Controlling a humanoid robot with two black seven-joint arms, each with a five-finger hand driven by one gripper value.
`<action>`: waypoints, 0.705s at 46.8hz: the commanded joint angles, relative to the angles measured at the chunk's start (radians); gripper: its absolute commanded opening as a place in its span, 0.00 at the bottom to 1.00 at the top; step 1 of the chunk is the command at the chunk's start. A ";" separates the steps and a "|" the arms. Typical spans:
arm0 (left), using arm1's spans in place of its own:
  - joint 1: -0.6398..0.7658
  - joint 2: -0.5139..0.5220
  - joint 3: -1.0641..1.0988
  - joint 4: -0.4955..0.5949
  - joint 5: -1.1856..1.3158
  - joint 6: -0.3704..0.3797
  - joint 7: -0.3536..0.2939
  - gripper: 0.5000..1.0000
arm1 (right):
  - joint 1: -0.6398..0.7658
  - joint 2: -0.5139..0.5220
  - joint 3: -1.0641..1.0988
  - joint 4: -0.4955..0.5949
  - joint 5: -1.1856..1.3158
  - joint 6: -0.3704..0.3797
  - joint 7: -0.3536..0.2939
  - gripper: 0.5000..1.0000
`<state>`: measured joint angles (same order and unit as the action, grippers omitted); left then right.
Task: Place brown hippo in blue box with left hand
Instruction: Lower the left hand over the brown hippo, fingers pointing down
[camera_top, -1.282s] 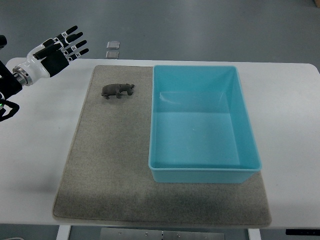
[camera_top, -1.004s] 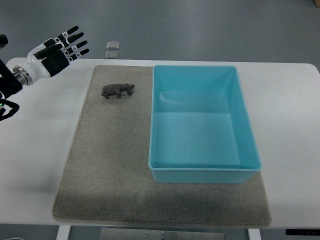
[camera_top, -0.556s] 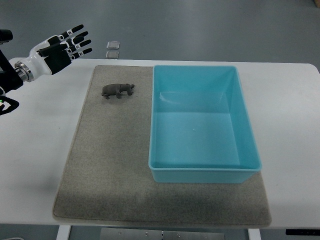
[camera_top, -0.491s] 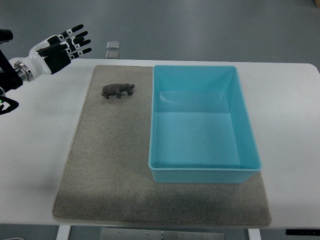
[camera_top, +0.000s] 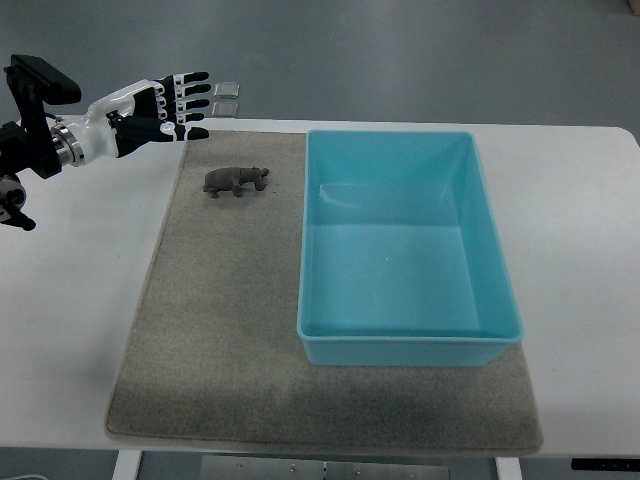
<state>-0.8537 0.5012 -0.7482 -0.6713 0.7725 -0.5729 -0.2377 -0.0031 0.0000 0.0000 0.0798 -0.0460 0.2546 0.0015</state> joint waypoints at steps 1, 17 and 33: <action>0.002 0.000 0.012 -0.033 0.140 0.085 -0.011 0.99 | 0.000 0.000 0.000 0.000 0.000 0.000 0.000 0.87; -0.037 0.011 0.109 -0.091 0.502 0.228 -0.017 0.99 | 0.000 0.000 0.000 0.000 0.000 0.000 0.000 0.87; -0.065 0.011 0.138 -0.091 0.666 0.232 -0.015 0.99 | 0.000 0.000 0.000 0.000 0.000 0.000 0.000 0.87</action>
<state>-0.9159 0.5155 -0.6105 -0.7626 1.4336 -0.3405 -0.2547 -0.0032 0.0000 0.0000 0.0798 -0.0460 0.2547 0.0015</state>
